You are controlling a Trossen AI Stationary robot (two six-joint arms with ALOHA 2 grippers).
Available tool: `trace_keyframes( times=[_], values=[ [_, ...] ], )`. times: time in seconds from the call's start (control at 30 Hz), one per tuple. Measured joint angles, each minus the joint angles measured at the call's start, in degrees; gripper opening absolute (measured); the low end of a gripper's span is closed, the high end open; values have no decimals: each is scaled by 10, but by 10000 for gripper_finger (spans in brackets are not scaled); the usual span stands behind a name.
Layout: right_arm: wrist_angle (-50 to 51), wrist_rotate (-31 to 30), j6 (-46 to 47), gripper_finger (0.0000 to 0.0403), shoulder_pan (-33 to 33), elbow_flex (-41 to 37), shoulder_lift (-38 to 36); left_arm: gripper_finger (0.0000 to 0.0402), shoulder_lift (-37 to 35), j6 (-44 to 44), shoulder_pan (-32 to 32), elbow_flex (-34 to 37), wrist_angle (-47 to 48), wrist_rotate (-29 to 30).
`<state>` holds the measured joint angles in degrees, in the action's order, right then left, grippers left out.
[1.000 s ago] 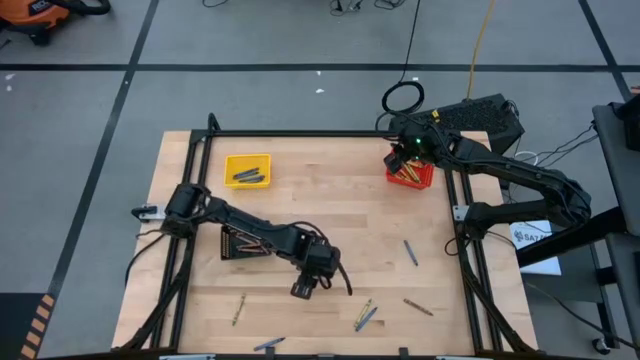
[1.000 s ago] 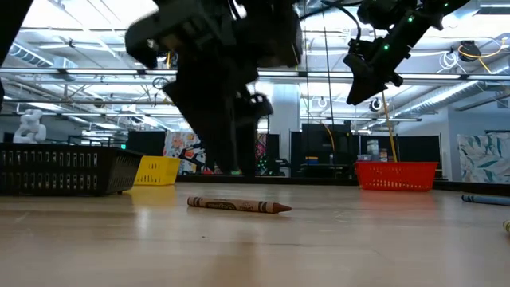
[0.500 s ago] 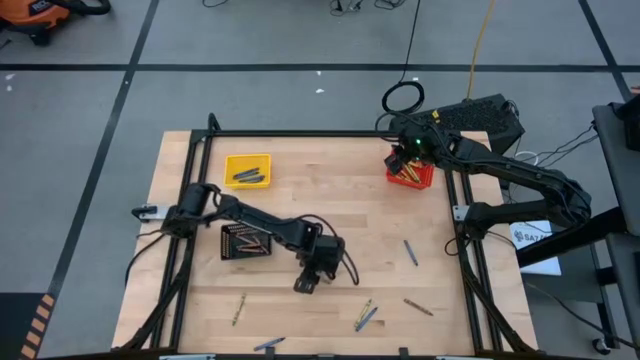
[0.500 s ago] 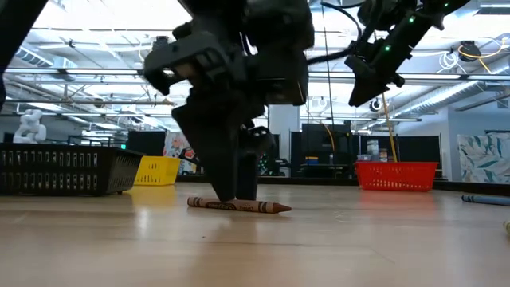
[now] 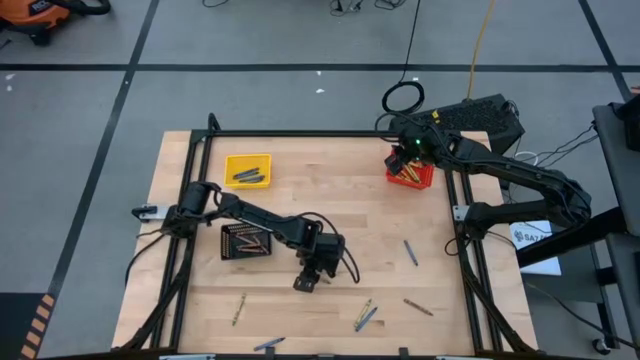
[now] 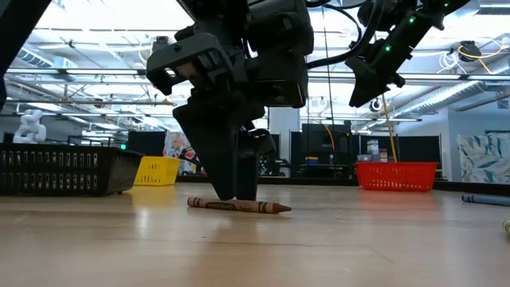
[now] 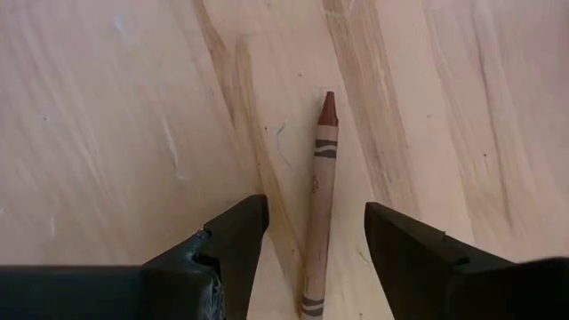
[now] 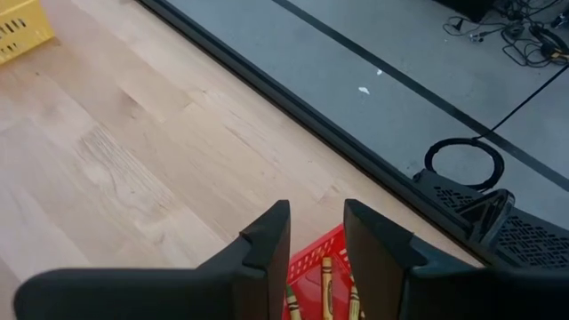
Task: Sort crayons
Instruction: Put the brown crayon into the black bin
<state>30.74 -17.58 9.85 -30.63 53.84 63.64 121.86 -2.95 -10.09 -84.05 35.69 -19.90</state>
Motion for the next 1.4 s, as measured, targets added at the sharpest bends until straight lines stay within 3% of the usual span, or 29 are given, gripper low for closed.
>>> trace_keyframes(
  times=[0.3,0.5,0.77,0.97,1.13,1.4],
  values=[
    [5,0,1,96,0,0,0,207,0,-23,-2,0,10,12],
    [5,3,55,96,0,0,0,207,0,-19,-5,0,11,28],
    [10,73,90,96,0,0,0,207,0,-8,-45,0,9,152],
    [10,90,121,96,0,0,0,203,2,0,-64,1,13,236],
    [12,89,120,96,0,0,0,155,2,10,-62,1,13,232],
    [12,89,118,96,0,0,0,27,2,2,-59,1,13,193]
  ],
)
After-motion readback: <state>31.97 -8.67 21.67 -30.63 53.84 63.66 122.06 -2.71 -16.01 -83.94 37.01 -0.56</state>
